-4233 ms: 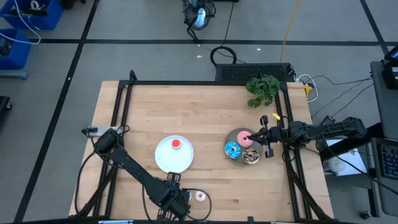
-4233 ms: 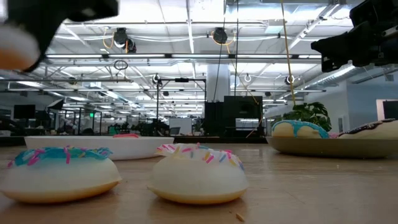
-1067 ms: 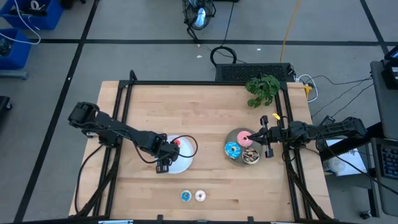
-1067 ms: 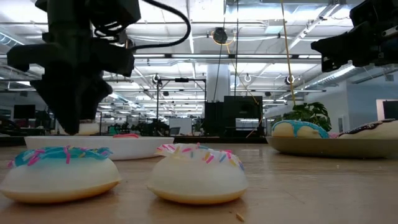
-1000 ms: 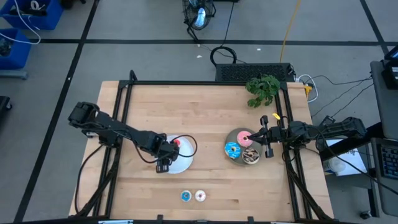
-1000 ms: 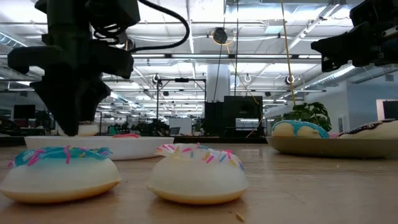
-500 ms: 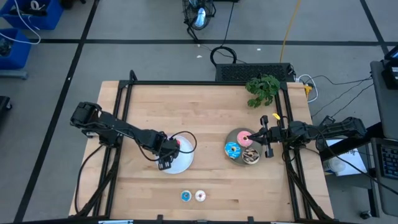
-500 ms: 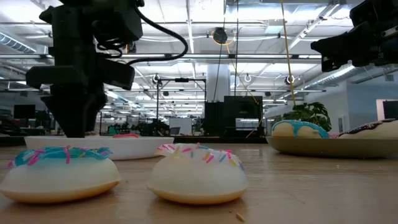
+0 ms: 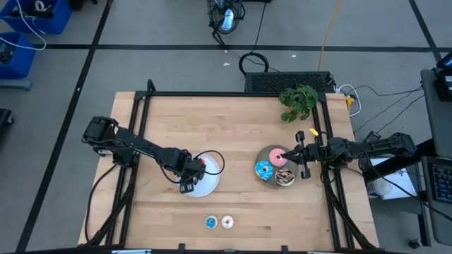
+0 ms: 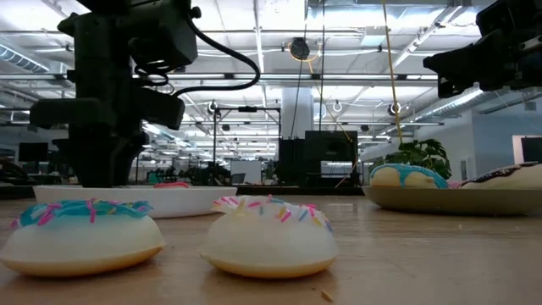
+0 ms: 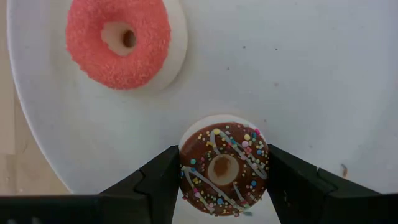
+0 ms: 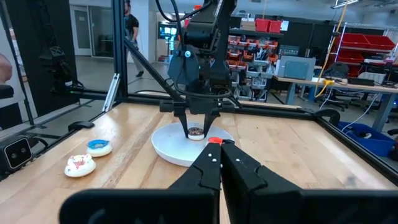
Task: Pick & Place donuts
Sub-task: Put the small brown donut on the white plate, then put the small blue donut on the white plate
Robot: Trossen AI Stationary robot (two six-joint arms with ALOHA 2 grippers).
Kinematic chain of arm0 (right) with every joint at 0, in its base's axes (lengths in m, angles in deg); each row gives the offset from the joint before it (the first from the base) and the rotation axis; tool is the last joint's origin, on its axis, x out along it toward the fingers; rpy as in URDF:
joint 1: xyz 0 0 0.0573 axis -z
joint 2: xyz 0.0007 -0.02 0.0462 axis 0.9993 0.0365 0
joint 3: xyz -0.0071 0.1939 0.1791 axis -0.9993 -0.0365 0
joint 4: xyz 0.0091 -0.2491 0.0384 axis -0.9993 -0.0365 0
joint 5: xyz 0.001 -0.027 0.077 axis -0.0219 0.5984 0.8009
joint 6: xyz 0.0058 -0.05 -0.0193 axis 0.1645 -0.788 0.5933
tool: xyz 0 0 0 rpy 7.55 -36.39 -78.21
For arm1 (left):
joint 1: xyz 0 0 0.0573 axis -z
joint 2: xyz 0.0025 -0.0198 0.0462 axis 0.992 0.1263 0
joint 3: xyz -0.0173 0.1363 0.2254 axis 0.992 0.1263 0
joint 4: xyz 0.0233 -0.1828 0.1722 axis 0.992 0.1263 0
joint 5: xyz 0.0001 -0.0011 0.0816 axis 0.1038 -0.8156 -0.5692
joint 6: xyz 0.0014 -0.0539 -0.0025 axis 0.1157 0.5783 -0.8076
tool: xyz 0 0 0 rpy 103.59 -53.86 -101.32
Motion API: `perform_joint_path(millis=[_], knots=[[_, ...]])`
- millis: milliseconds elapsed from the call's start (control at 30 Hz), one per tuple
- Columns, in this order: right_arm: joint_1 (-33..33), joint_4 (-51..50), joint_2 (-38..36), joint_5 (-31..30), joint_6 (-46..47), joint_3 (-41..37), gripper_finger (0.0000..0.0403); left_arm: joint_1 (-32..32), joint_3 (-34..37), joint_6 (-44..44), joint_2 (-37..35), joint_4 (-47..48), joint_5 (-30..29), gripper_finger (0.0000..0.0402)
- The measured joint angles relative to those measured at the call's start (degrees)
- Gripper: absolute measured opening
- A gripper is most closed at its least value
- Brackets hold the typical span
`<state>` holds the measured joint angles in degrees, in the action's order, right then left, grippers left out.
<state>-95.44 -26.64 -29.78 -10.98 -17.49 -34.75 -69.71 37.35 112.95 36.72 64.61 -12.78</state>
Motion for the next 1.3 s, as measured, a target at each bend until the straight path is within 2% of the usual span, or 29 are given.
perform_joint_path(millis=[200,600,800,967,1100,1200,1300], knots=[[0.0,0.0,0.0,0.0,0.0,0.0,0.0,0.0,-0.27,0.88,0.1,0.15,-0.11,0.0231],[0.0,0.0,-0.01,0.0,0.0,0.02,0.0,0.22,-0.37,1.09,0.03,0.28,-1.05,0.0334],[-0.02,0.0,0.0,0.0,0.0,0.0,0.0,0.25,-4.84,-0.67,-1.42,3.42,-1.06,0.0357],[-0.01,-0.01,0.0,0.0,0.01,0.02,0.0,0.38,-12.26,-1.77,-1.36,11.46,-2.5,0.0356],[-0.01,-0.06,-0.02,0.01,0.0,0.0,0.0,0.75,-17.68,-1.31,-1.58,15.4,-2.35,0.0337],[0.0,-0.07,-0.02,0.02,0.0,0.0,0.0,1.63,-20.52,-0.69,-1.56,16.37,-1.32,0.0303],[-0.01,-0.09,-0.01,0.02,0.0,0.01,0.0,3.09,-22.48,-0.33,-1.58,16.61,-1.05,0.0251]])
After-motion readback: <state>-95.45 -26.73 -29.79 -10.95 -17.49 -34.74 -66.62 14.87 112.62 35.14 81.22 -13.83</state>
